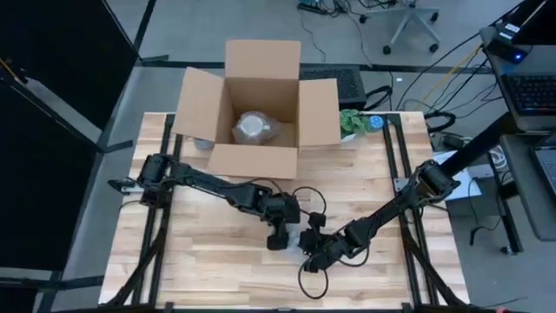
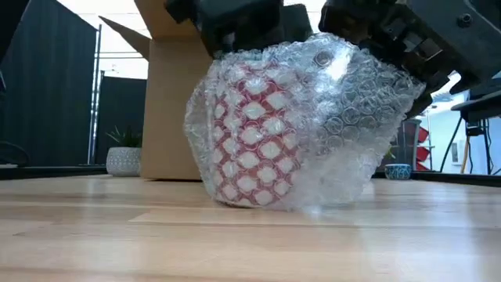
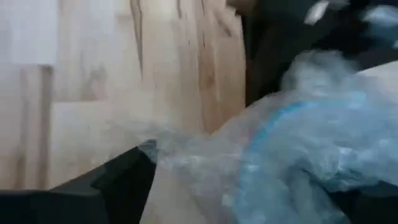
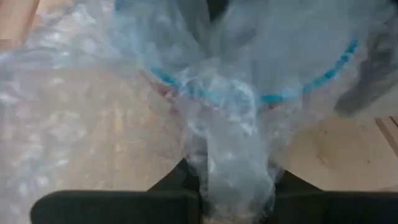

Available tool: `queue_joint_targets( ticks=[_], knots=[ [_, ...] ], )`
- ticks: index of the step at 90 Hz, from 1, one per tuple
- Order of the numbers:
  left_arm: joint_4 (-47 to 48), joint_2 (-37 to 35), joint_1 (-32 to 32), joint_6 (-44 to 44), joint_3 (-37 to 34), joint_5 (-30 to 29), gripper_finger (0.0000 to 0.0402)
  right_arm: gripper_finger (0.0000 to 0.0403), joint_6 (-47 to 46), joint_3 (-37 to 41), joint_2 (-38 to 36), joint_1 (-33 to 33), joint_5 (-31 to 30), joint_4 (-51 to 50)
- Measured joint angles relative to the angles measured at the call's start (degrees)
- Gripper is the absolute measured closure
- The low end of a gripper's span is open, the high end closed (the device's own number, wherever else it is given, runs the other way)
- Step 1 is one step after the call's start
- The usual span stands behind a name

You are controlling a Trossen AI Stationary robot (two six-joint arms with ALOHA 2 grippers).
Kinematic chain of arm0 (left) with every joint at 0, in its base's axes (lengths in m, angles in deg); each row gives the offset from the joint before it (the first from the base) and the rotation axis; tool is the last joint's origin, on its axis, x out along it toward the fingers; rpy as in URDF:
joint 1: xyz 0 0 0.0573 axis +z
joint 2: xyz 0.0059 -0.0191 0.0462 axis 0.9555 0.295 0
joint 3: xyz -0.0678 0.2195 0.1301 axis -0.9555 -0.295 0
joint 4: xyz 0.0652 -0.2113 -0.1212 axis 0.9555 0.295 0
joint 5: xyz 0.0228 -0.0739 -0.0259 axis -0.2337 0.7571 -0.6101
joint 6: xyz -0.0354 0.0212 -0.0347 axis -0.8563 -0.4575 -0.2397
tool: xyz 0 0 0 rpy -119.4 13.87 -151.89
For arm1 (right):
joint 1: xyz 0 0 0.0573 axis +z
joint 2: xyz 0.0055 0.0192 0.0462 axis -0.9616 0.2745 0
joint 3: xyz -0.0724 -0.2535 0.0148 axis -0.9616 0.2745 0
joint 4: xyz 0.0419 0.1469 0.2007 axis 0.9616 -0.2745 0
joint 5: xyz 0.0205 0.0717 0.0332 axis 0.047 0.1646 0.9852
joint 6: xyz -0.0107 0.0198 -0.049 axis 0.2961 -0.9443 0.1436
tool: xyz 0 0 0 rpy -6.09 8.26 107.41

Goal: Wrap mug
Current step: Wrap the red mug with bubble wrap

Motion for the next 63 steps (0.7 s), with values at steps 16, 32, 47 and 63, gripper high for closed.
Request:
queue_joint_targets(
  ticks=[16, 32, 47, 63],
  knots=[
    [2.67, -5.66, -1.06, -0.09, 0.28, -1.92, 0.0083, 0.0362, -0.02, 0.0, 0.0, -0.04, -0.03, 0.07],
    [7.07, -9.85, -2.7, -0.38, 0.26, -4.8, 0.0083, 0.0362, -0.05, 0.0, 0.0, -0.07, -0.04, 0.19],
    [12.01, -11.46, -5.3, -0.49, 0.33, -14.93, 0.0083, 0.0362, -0.09, 0.0, 0.0, -0.07, -0.08, 0.24],
    [8.78, -10.58, -6.3, -0.53, -2.59, -25.48, 0.0082, 0.0362, -0.02, 0.0, 0.0, -0.07, -0.07, 0.3]
  ],
)
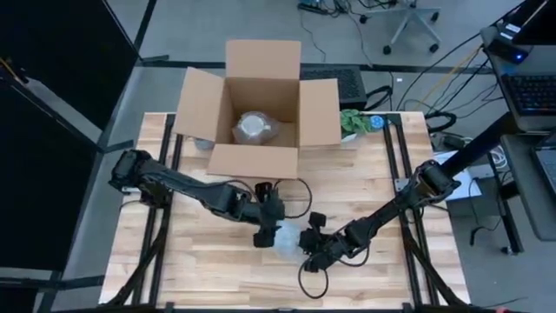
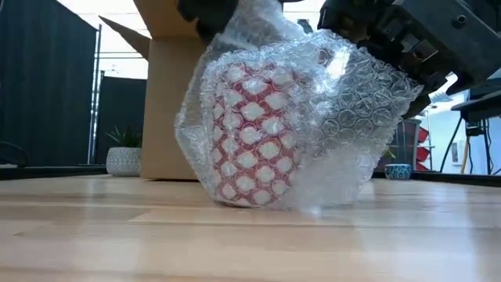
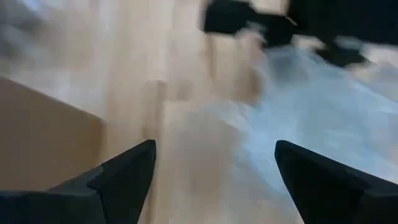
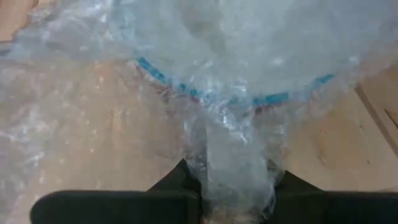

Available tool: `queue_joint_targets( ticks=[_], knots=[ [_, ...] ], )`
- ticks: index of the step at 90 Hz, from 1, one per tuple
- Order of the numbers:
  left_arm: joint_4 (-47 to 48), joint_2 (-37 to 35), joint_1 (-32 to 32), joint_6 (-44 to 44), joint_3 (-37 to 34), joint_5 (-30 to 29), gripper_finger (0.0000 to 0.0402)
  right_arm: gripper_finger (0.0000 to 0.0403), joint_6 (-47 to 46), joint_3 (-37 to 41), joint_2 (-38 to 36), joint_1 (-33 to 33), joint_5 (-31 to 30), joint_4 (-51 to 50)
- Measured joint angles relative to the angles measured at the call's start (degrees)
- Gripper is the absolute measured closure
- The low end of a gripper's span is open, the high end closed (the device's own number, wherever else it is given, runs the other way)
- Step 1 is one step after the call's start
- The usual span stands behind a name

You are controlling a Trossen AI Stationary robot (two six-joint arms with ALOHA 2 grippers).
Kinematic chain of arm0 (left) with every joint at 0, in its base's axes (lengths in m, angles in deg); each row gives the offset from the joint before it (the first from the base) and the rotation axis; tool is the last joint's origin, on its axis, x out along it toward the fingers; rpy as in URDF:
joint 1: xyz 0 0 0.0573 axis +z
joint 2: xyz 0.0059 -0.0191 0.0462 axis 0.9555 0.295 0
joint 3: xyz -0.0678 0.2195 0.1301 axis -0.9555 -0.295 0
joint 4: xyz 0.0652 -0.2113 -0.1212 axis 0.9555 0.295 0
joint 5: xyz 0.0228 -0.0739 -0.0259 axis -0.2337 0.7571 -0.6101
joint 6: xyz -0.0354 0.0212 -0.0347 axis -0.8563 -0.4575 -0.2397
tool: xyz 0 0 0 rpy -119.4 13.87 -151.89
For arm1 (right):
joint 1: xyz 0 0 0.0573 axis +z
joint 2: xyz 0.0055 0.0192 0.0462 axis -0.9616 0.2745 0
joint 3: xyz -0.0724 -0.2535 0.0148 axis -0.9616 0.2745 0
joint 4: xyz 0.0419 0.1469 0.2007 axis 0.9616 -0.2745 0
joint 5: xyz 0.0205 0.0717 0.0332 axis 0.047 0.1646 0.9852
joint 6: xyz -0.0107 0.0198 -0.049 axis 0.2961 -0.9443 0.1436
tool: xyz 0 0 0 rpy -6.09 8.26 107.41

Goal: Wrap mug
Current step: Wrap the red mug with bubble wrap

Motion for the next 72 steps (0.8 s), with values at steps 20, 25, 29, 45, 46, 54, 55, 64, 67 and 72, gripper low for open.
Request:
queue_joint_targets(
  ticks=[20, 25, 29, 45, 46, 54, 55, 64, 67, 72],
  knots=[
    [-8.31, 3.06, 1.75, -1.41, -4.12, 2.79, 0.0082, 0.0362, -0.24, 0.02, -0.02, 0.05, 0.3, -0.26],
    [-11.35, 3.66, 1.6, -1.37, -4.12, 4.83, 0.0082, 0.0362, 0.32, 0.09, -0.02, 0.19, 0.64, -0.37],
    [-13.52, 3.86, 1.2, -1.26, -4.12, 5.78, 0.0082, 0.0362, 0.58, 0.09, -0.02, 0.22, 1.08, -0.33],
    [-16.83, 4.07, 0.05, -0.92, -4.2, 9.51, 0.0082, 0.0362, 1.01, 0.07, -0.02, 0.0, 1.15, 0.0],
    [-16.91, 4.07, 0.05, -0.93, -4.2, 9.6, 0.0082, 0.0362, 1.0, 0.07, -0.02, 0.0, 1.12, 0.01],
    [-17.11, 4.33, -0.43, -1.04, -4.2, 10.03, 0.0082, 0.0362, 0.94, 0.07, -0.02, -0.02, 1.04, 0.17],
    [-17.22, 4.64, -0.47, -1.03, -4.19, 10.07, 0.0082, 0.0362, 0.94, 0.07, -0.02, -0.02, 1.02, 0.17],
    [-17.26, 7.78, -0.75, -1.36, -4.08, 10.12, 0.0082, 0.0362, 1.0, 0.07, -0.02, -0.02, 1.02, 0.26],
    [-17.62, 8.92, -0.7, -1.94, -4.06, 10.15, 0.0082, 0.0362, 1.1, -0.01, -0.02, -0.02, 0.95, 0.57],
    [-17.69, 10.19, -0.52, -2.13, -3.89, 9.8, 0.0082, 0.0362, 0.81, -0.02, -0.02, -0.09, 1.05, 0.52]
  ],
)
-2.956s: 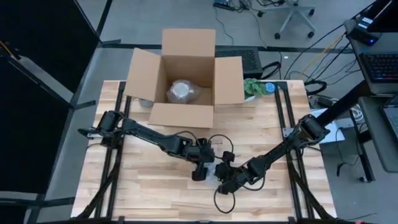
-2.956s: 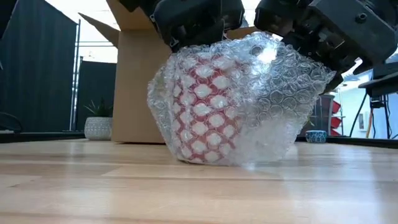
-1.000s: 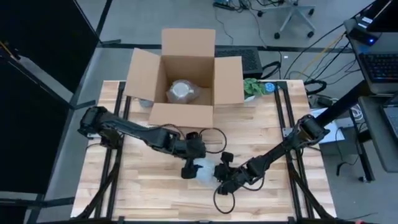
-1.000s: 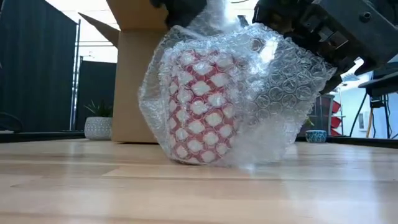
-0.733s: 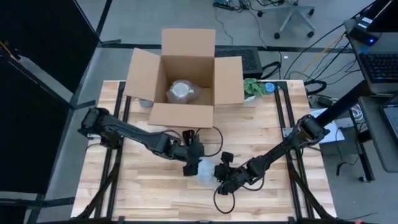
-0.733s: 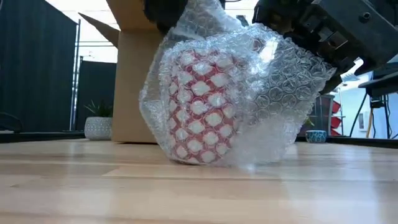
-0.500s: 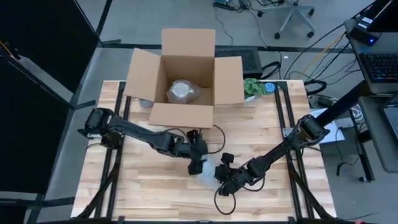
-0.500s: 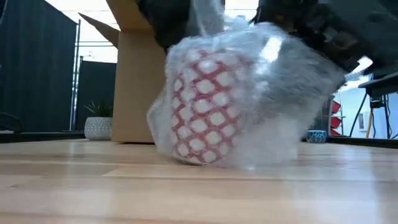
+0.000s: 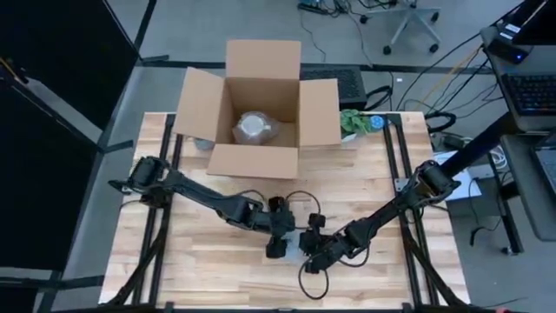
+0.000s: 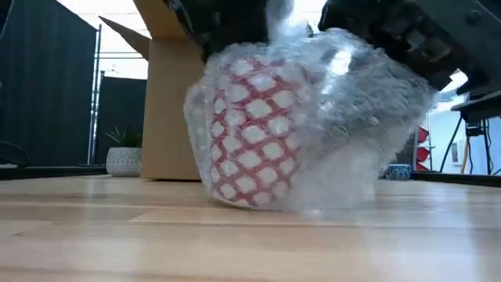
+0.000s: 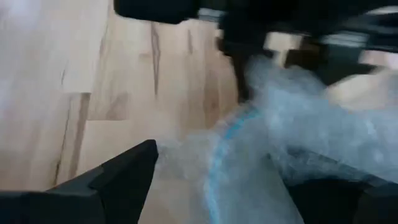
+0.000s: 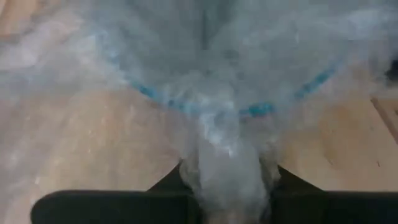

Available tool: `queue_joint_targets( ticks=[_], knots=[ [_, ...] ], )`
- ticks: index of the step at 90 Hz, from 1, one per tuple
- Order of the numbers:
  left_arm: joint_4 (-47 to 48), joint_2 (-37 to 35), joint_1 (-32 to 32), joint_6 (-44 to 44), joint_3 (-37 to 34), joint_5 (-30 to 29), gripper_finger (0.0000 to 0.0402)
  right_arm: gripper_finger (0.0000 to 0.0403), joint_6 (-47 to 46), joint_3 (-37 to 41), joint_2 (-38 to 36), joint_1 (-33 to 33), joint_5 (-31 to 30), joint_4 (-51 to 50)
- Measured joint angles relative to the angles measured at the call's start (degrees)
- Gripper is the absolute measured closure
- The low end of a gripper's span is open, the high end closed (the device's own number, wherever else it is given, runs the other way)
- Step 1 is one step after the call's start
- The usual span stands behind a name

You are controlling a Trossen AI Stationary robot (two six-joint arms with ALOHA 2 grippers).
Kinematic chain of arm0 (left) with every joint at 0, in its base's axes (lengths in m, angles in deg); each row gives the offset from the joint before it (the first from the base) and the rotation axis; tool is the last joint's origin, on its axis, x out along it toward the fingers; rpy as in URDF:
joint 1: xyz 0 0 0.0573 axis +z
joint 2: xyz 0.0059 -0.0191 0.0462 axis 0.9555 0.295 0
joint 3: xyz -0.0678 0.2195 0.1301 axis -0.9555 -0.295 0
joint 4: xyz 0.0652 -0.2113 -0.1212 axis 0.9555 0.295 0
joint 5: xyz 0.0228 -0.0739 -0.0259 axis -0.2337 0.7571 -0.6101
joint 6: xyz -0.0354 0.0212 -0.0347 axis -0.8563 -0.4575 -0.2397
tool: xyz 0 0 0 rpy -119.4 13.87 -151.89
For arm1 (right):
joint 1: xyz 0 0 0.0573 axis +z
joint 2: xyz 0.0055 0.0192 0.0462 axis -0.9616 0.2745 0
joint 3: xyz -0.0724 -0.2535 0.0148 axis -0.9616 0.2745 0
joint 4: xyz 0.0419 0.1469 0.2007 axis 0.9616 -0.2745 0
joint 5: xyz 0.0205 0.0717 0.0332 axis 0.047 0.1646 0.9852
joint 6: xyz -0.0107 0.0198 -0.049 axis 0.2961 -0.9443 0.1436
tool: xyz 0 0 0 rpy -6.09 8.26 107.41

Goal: Wrap mug
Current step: Wrap the red mug with bubble wrap

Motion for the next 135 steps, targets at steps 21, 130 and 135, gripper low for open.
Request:
queue_joint_targets(
  ticks=[21, 130, 135],
  knots=[
    [0.24, 3.39, 0.63, -0.92, 0.25, -2.11, 0.0082, 0.0362, 0.19, 0.02, -0.07, -0.12, -0.05, 0.26],
    [3.91, 5.26, 5.59, 1.8, 2.57, 16.01, 0.0217, 0.0362, 0.32, 0.0, -0.13, -0.31, 0.1, 0.87],
    [3.77, 5.26, 5.84, 1.25, 2.57, 16.12, 0.0181, 0.0362, 0.33, 0.0, -0.11, -0.31, 0.12, 0.82]
  ],
)
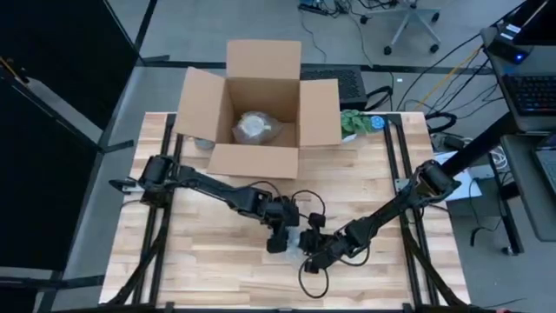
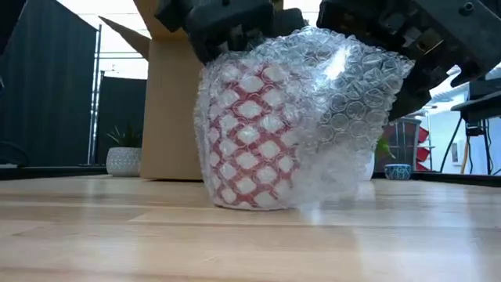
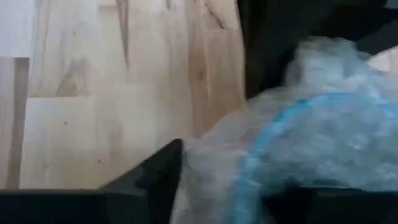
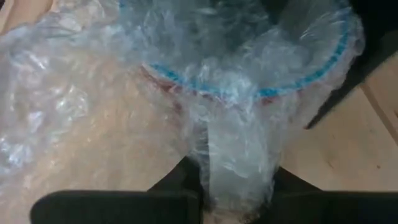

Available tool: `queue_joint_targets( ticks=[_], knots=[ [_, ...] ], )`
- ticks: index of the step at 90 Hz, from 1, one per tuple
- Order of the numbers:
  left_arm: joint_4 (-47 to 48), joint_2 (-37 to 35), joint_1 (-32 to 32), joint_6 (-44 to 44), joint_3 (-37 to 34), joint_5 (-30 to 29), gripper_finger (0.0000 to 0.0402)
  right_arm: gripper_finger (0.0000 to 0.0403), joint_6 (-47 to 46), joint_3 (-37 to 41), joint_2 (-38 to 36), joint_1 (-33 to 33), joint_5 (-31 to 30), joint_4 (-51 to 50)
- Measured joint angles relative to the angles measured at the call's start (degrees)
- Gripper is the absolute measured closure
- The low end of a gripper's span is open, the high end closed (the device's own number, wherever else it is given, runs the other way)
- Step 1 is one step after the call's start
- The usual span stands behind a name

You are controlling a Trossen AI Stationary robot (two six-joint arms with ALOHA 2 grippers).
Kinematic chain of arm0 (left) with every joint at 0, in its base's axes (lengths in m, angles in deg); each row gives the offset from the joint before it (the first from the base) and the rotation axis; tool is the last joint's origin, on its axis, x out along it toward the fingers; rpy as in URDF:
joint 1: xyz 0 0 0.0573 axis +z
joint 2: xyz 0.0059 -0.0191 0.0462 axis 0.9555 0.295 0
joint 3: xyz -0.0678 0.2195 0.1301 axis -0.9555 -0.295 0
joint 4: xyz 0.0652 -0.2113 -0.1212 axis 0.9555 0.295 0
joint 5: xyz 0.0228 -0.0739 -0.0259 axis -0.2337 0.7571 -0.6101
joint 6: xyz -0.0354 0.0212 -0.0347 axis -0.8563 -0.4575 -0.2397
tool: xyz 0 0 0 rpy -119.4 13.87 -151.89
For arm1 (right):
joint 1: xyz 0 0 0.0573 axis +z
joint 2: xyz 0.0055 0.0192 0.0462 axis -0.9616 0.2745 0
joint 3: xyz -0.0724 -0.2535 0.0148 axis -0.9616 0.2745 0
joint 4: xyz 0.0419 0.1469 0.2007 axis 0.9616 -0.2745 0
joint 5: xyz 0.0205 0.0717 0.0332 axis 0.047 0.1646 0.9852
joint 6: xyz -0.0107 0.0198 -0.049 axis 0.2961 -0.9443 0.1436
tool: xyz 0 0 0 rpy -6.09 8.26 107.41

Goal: Wrap mug
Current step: Wrap the red mug with bubble wrap

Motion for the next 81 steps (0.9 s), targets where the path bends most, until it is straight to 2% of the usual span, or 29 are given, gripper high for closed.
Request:
queue_joint_targets(
  ticks=[10, 17, 23, 33, 35, 55, 70, 81],
  knots=[
    [-0.43, 0.0, -0.09, -0.39, -0.02, -1.96, 0.0138, 0.0362, 0.13, 0.0, 0.0, 0.02, 0.08, -0.12],
    [-0.13, 0.05, -0.09, -0.53, 0.0, -1.95, 0.0147, 0.0362, 0.12, 0.0, 0.0, 0.02, 0.16, -0.15],
    [0.19, 0.73, 0.12, -0.71, 0.1, -1.92, 0.0194, 0.0362, 0.12, 0.0, 0.0, 0.02, 0.14, -0.12],
    [0.72, 0.85, 0.19, -0.87, 0.22, -0.93, 0.0336, 0.0362, -0.24, -0.03, 0.01, 0.01, -0.16, 0.2],
    [0.87, 0.85, 0.24, -0.77, 0.19, -0.74, 0.0347, 0.0362, -0.34, -0.09, 0.0, -0.04, -0.09, 0.25],
    [0.43, 0.7, 0.28, 0.06, 0.14, -0.85, 0.034, 0.0362, -0.38, -0.09, 0.0, -0.11, 0.05, 0.2],
    [-0.44, 0.76, 0.58, 1.35, 0.02, 3.23, 0.0246, 0.0362, 0.03, -0.04, 0.0, -0.04, 0.12, -0.09],
    [-0.44, 0.71, 1.11, -0.42, 0.04, 3.91, 0.0186, 0.0362, 0.35, -0.04, 0.0, -0.04, 0.2, -0.12]
  ],
)
